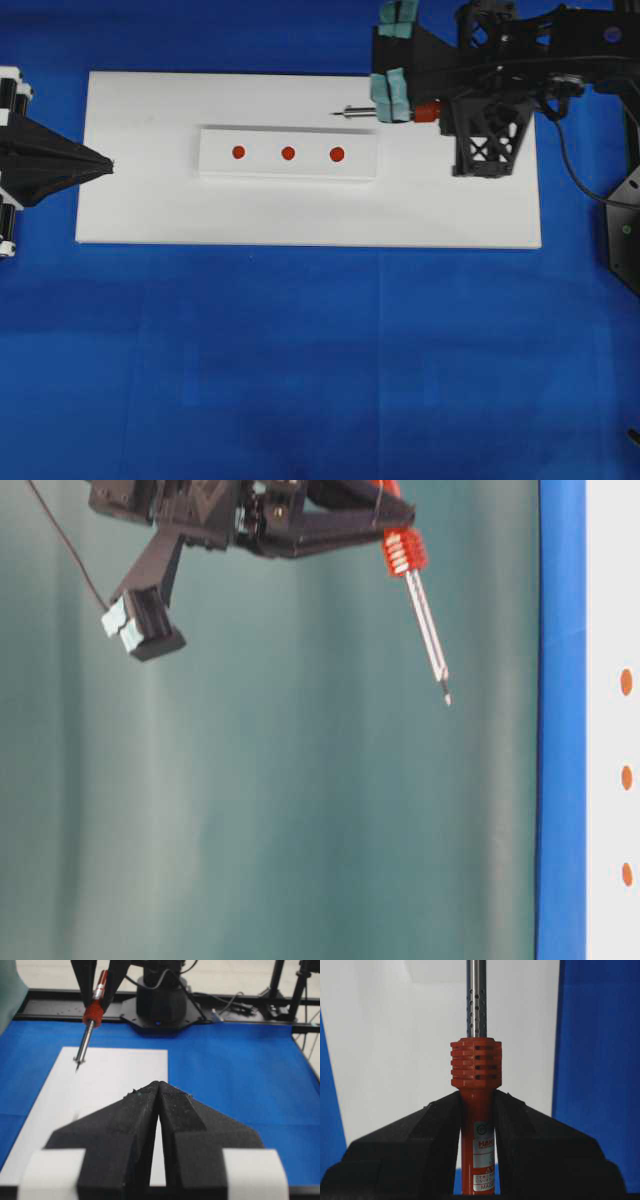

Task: Touch the tip of the soldering iron to the mark.
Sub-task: 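Shift right and lower the iron tip onto the rightmost red dot, then raise the iron tip off the rightmost dot, then carry the iron back down and lower it onto the blue table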

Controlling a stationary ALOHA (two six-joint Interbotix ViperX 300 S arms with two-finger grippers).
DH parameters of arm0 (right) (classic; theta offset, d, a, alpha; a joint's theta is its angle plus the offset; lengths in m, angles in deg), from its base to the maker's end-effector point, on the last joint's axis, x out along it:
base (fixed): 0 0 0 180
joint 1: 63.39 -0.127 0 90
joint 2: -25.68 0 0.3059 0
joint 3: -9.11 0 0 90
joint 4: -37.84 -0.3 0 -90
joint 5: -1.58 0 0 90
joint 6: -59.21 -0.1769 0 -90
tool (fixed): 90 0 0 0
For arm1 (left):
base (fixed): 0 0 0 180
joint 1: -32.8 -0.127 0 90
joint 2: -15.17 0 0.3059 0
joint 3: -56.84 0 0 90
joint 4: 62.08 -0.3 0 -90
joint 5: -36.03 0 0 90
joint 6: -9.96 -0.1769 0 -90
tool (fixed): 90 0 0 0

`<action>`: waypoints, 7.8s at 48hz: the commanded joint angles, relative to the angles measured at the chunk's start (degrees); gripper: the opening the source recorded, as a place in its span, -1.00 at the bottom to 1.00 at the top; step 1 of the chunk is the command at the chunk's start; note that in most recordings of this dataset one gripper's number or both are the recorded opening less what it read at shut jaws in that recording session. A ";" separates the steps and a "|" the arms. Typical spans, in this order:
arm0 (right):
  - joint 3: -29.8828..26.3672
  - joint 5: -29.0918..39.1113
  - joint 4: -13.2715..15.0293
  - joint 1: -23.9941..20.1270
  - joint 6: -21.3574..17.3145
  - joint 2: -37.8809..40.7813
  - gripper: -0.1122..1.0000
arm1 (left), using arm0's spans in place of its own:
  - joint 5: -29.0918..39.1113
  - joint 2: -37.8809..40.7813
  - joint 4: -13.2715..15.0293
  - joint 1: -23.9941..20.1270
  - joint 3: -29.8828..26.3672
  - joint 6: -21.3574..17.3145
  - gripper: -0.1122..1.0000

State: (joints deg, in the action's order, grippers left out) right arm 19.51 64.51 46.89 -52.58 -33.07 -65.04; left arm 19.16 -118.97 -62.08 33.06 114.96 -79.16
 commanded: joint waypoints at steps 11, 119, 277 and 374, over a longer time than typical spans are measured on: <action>0.00 -0.26 0.09 0.00 -0.09 -1.67 -0.68 | -0.35 0.26 -0.09 0.09 -0.62 0.09 -0.79; 8.61 -13.36 -2.55 1.05 0.00 8.88 -0.68 | -0.35 0.26 -0.09 0.09 -0.53 0.09 -0.79; -4.57 6.42 3.52 -34.54 -39.55 0.53 -0.68 | -0.79 -0.70 -0.09 0.09 -0.62 0.18 -0.79; -19.42 -17.67 6.94 -28.21 -33.40 27.60 -0.68 | -0.53 -1.23 -0.09 0.09 -0.44 1.41 -0.79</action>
State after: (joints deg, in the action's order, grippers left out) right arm -1.32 50.44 53.92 -80.96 -66.38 -36.48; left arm 18.81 -120.38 -62.08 32.98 115.14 -77.84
